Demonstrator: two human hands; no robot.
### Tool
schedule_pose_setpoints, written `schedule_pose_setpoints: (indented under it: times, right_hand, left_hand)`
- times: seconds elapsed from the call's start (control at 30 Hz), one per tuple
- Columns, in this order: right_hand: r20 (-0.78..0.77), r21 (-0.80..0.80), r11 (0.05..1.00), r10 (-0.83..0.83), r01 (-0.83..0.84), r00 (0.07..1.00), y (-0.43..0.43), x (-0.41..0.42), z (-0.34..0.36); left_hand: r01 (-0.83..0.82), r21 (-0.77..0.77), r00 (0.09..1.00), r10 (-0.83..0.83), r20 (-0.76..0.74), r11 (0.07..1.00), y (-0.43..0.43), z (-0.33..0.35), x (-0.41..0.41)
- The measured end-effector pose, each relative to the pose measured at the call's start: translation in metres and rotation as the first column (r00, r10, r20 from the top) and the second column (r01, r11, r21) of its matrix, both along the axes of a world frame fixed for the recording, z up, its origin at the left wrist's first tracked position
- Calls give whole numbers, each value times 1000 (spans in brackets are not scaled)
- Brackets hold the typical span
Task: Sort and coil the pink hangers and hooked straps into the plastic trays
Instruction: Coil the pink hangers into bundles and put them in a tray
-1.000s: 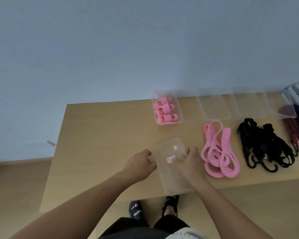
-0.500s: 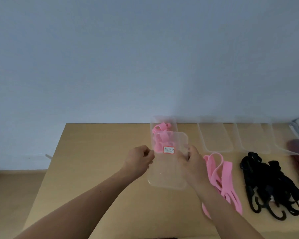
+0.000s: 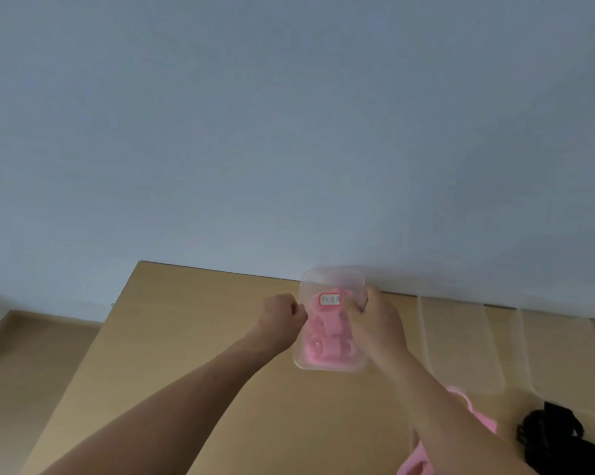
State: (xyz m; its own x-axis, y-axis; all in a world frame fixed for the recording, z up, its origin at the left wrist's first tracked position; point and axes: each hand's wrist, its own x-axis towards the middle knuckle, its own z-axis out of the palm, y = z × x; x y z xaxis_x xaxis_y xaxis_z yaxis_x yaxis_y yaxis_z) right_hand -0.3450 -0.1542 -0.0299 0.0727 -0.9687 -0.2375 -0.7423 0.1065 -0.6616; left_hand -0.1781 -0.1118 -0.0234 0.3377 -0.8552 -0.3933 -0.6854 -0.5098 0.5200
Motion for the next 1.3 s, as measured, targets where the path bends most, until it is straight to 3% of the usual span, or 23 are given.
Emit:
schedule_pose_setpoints:
  times: [0.33,0.57,0.63,0.7,0.77,0.83,0.97,1.2,1.3]
  right_hand:
    - [35,11,995,-97,97,995,-1,-10,-13]
    - [20,49,986,-163,162,986,-5,-17,-21]
    - [-35,45,990,-135,137,990,-6,-19,-24]
    - [-71,26,991,-128,130,989,-6,-18,-25]
    - [-85,16,990,-135,137,987,-6,-16,-26]
    - [-89,7,990,-138,139,986,-5,-15,-26]
    - [-59,2,988,-152,152,987,-4,-15,-24]
    - [-17,42,990,-135,135,991,-5,-18,-29]
    - [-75,49,994,-90,94,993,-13,-21,-29]
  left_hand:
    - [-66,6,976,66,-209,998,-4,-9,-3]
    - [-175,61,909,185,-375,983,-1,-15,0]
    - [-145,-2,950,138,-280,989,-3,-14,-2]
    - [-9,-112,1000,8,-18,994,-4,-15,-7]
    - [188,-226,964,-135,231,956,-4,-16,-17]
    - [369,-235,894,-274,356,899,-6,-18,-31]
    - [526,-123,778,-418,469,841,-8,-33,-49]
    - [551,-77,746,-448,493,831,-9,-48,-49]
    - [552,-83,746,-447,494,830,-9,-46,-49]
